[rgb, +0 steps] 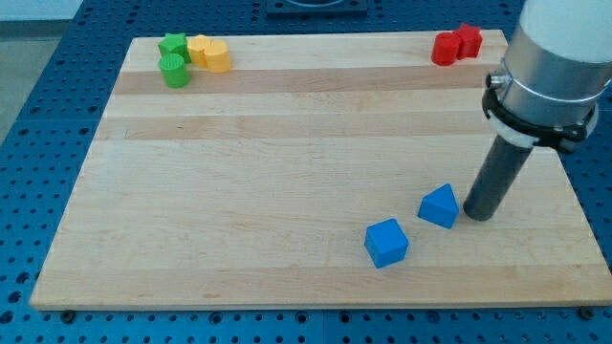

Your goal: Move the blue triangle top left to the blue cube

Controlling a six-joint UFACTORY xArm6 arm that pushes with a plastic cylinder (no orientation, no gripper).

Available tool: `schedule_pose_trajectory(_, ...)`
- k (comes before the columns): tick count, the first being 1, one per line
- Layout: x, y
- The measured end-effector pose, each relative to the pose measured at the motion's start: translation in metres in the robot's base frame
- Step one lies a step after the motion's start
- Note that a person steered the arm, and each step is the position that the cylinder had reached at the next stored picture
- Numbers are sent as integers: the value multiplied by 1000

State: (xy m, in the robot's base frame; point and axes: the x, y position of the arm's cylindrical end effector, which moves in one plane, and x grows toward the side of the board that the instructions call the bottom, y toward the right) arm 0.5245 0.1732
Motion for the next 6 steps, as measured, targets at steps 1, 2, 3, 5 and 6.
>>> schedule_pose_trajectory(1,1,-26)
schedule_pose_trajectory(2,1,-52)
schedule_pose_trajectory(3,1,-74)
schedule_pose_trajectory(5,1,-116)
schedule_pose_trajectory(6,1,-136)
